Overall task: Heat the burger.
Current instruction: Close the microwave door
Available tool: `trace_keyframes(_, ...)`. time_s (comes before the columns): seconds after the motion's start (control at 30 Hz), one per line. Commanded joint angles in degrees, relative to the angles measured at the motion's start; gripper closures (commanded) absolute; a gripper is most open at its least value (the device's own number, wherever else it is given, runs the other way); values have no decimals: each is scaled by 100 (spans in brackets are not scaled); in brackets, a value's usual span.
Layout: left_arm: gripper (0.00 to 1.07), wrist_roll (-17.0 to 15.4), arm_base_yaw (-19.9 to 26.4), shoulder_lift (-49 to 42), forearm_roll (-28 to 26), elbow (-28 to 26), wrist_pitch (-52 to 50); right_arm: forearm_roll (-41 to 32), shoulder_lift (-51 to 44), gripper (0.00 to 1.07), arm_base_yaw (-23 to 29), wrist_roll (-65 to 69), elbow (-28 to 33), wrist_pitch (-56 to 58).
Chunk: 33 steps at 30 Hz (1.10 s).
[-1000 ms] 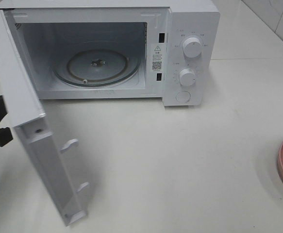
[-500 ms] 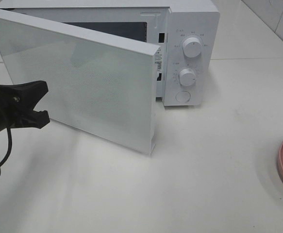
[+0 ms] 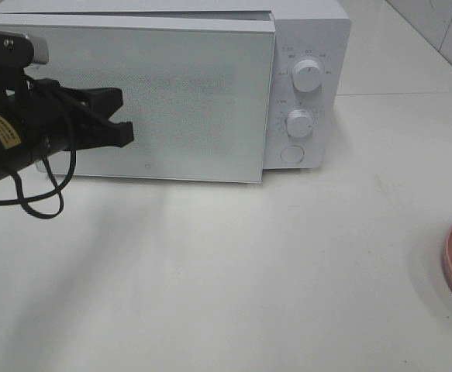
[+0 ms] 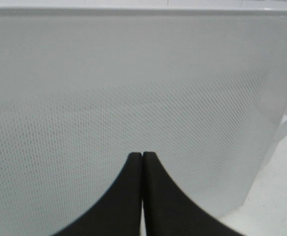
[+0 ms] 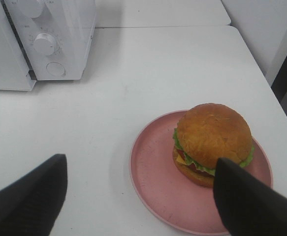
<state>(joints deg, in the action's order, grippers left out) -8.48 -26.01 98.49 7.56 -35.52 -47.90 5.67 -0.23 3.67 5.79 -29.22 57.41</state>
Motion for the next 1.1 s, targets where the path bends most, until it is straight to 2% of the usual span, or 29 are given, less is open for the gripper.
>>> trace_keyframes(0.03, 107, 11, -69, 74, -80, -246, 166, 11, -138, 31, -29, 0, -6, -34)
trace_keyframes(0.2, 107, -11, -120, 223, -103, -533, 212, 6, -138, 31, -29, -6, -6, -34)
trace_keyframes(0.27, 107, -17, -178, 430, -132, -819, 281, 6, -138, 31, -29, -6, -6, -34)
trace_keyframes(0.37, 107, -11, -206, 487, -166, -905, 332, 6, -138, 31, -29, -6, -6, -34)
trace_keyframes(0.43, 107, -11, -275, 682, -229, -1215, 544, 6, -138, 31, -29, -6, -6, -34)
trace_keyframes(0.53, 107, -17, -321, 819, -264, -1409, 613, 6, -138, 31, -29, -6, -6, -34)
trace_keyframes(0.73, 107, -34, -344, 1037, -275, -1713, 630, 6, -138, 31, -29, -6, -6, -34)
trace_keyframes(0.8, 107, -172, -344, 1140, -269, -1925, 665, 6, -138, 31, -29, -6, -6, -34)
trace_keyframes(1.1, 107, -143, -344, 1513, -309, -2578, 963, 6, -138, 31, -29, -6, -6, -34)
